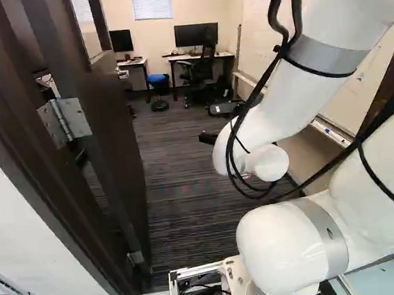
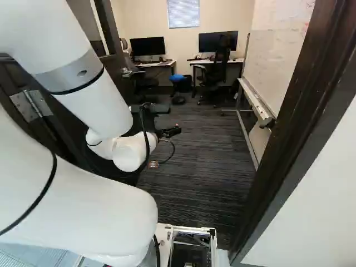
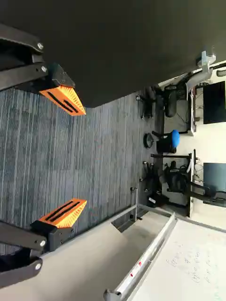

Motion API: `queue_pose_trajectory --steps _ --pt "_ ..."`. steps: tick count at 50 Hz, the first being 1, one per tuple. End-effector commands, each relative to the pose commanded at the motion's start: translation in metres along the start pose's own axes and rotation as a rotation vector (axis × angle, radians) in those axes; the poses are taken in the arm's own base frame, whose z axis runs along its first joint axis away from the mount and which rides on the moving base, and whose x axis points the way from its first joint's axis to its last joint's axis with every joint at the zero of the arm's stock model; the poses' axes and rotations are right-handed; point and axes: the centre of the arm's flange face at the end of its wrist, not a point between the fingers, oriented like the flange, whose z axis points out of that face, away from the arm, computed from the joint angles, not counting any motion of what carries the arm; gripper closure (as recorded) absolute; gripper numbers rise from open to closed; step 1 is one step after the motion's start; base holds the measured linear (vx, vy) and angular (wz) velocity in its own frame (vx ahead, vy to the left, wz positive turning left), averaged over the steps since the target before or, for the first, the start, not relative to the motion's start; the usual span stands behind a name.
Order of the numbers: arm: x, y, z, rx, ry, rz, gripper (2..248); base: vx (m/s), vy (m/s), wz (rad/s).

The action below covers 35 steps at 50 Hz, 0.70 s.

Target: Open the door and move inside

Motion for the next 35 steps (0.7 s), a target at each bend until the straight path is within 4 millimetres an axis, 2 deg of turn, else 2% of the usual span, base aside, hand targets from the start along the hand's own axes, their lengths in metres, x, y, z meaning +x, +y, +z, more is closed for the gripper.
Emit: queue_pose_trajectory --steps 35 --pt "0.0 0.0 0.0 0.0 0.0 0.0 3 0.134 0.002 -0.007"
